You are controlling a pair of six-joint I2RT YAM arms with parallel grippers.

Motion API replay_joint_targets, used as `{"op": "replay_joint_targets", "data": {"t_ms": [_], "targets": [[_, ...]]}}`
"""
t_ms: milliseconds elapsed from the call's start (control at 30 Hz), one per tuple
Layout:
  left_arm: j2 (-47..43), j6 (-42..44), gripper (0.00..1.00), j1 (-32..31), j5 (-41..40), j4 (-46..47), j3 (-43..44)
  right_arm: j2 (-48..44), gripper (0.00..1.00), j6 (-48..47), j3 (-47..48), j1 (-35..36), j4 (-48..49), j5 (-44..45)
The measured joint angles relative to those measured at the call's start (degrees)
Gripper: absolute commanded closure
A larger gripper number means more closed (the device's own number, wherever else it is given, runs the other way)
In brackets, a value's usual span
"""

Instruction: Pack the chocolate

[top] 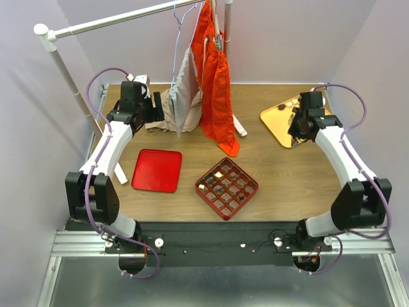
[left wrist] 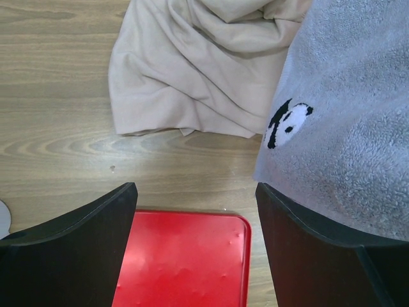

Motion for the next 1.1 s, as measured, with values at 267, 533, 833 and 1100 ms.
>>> {"op": "replay_joint_targets", "data": {"t_ms": [267,533,833,1100], "targets": [[-1.2,0.4,0.16,0.0,0.0,-0.3,-1.3,12.1,0.67,0.3,1.9,-12.8,8.6,-0.7],[-1.9,0.4,0.16,0.1,0.0,-0.6,-2.5,17.7,0.57,0.6,7.7,-15.7,11.1,-0.7],[-1.9,0.4,0.15,0.3,-0.2,-0.6,-2.5,21.0,0.46,0.4,9.8,-15.7,12.5,-1.3],[-1.9,0.5,0.15,0.3,-0.4,-0.6,-2.5,24.7,0.45,-0.3,12.1,-15.7,13.1,-1.4]]}}
